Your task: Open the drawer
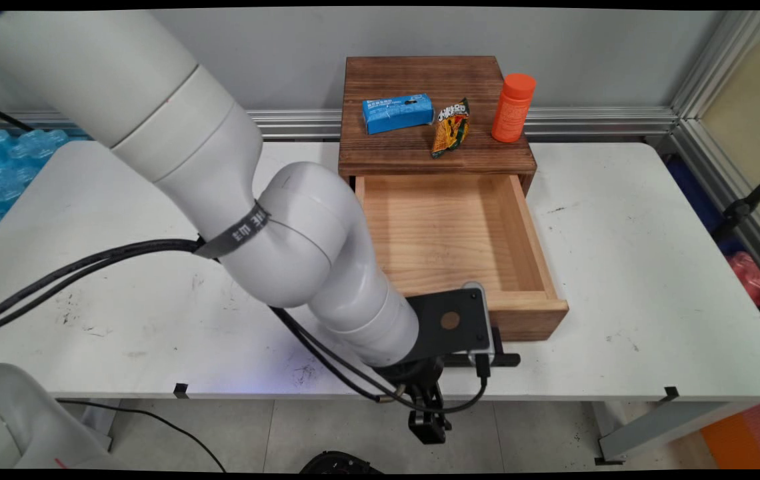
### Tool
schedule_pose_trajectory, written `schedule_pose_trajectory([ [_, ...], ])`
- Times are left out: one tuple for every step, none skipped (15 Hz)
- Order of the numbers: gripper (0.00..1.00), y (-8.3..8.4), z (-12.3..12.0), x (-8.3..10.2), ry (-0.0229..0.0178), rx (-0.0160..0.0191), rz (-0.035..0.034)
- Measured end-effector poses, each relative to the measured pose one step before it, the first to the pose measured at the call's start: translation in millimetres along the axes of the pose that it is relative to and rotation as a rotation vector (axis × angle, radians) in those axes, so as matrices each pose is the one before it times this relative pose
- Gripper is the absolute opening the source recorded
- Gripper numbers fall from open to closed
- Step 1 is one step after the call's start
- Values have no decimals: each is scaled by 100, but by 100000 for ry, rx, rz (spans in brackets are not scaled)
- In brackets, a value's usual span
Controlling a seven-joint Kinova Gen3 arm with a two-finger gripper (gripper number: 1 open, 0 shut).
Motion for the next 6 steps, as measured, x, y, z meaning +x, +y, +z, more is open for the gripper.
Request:
schedule_pose_trajectory([
  [100, 247, -25, 11, 76, -254, 118],
  [100, 173, -19, 16, 95, -179, 82],
  [100, 226, -26, 22, 100, -214, 78],
  [100, 181, -23, 32, 125, -163, 90],
  [100, 111, -16, 20, 105, -99, 60],
  [100, 169, -23, 38, 165, -111, 120],
])
